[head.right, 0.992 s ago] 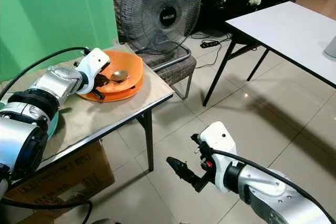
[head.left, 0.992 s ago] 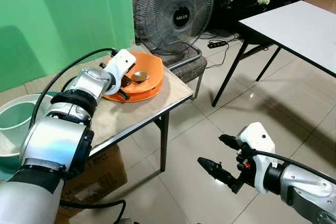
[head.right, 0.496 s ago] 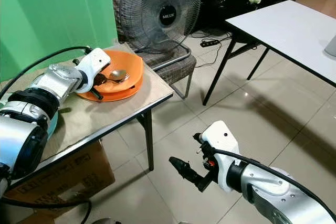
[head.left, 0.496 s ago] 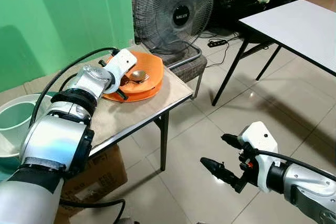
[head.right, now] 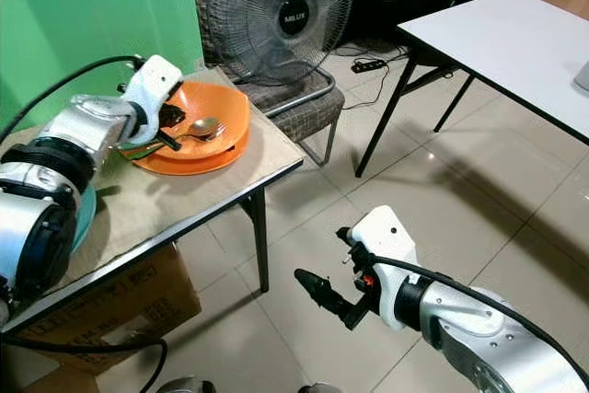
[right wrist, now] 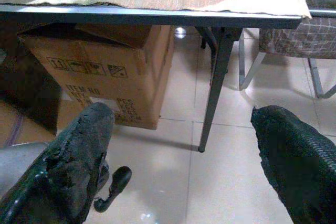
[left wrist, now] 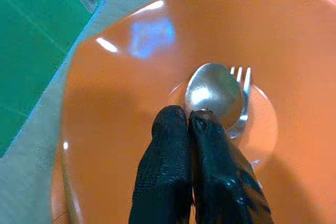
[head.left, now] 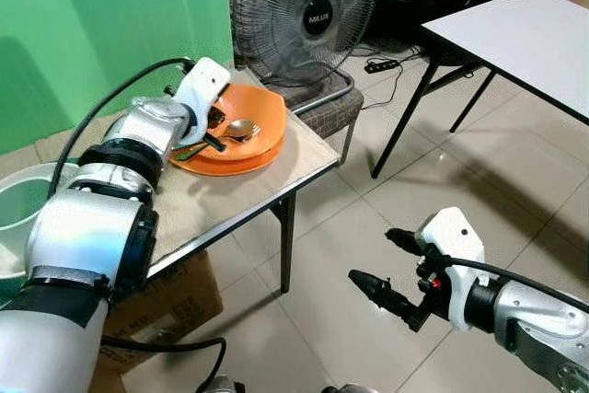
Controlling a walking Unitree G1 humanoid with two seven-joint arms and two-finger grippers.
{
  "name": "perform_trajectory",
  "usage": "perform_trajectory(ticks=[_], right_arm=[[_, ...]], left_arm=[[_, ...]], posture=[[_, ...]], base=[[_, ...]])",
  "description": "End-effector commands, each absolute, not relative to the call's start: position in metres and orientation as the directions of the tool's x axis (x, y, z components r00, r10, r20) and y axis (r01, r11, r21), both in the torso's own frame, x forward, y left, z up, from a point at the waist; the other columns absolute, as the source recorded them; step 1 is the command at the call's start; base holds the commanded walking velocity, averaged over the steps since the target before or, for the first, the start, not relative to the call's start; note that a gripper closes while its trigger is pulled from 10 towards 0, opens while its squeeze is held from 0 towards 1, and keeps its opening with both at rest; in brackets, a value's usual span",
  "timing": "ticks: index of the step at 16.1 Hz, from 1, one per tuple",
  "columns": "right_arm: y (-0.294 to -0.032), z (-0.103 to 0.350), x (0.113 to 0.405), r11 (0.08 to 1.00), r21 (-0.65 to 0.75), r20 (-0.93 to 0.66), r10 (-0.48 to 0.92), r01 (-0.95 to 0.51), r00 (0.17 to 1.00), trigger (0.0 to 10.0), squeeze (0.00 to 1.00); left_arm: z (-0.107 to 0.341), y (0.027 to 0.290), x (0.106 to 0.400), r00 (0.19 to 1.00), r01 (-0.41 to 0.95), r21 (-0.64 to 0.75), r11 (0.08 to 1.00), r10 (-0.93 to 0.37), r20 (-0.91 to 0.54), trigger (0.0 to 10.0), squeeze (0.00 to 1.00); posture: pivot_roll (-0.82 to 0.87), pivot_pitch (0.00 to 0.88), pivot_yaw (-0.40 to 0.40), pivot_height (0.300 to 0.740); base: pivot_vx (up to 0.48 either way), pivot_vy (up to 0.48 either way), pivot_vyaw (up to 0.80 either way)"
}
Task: Setting the table
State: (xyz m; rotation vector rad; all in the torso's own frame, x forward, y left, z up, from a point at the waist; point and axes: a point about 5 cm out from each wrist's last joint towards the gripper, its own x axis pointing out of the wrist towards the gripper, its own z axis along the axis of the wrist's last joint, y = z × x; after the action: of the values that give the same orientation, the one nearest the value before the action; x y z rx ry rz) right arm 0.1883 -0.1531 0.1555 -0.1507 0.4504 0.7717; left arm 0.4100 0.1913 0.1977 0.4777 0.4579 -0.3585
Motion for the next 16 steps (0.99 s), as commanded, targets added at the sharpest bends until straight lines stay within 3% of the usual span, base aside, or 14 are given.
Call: perform_trajectory(ticks=[1,7,16], right_arm=[[-0.152,0.157,0.188,0.702,0.037,-0.438,0.652,-0.712,0.620,10.0,0.00],[-0.148,0.154,0.182,0.674,0.072,-0.451,0.679,-0.735,0.579,10.0,0.00],[-0.144,0.151,0.172,0.638,0.109,-0.470,0.709,-0.762,0.526,10.0,0.00]], left_arm=[[0.197,0.196,0.409,0.837,0.419,0.341,0.842,-0.212,-0.504,10.0,1.00],[0.190,0.196,0.405,0.787,0.474,0.271,0.838,-0.266,-0.556,10.0,1.00],[0.169,0.208,0.397,0.744,0.508,0.373,0.777,-0.177,-0.644,10.0,1.00]], posture=[[-0.16,0.079,-0.029,0.740],[-0.15,0.089,-0.030,0.740],[-0.16,0.085,-0.020,0.740]], base=[[0.000,0.000,0.00],[0.000,0.000,0.00],[0.000,0.000,0.00]])
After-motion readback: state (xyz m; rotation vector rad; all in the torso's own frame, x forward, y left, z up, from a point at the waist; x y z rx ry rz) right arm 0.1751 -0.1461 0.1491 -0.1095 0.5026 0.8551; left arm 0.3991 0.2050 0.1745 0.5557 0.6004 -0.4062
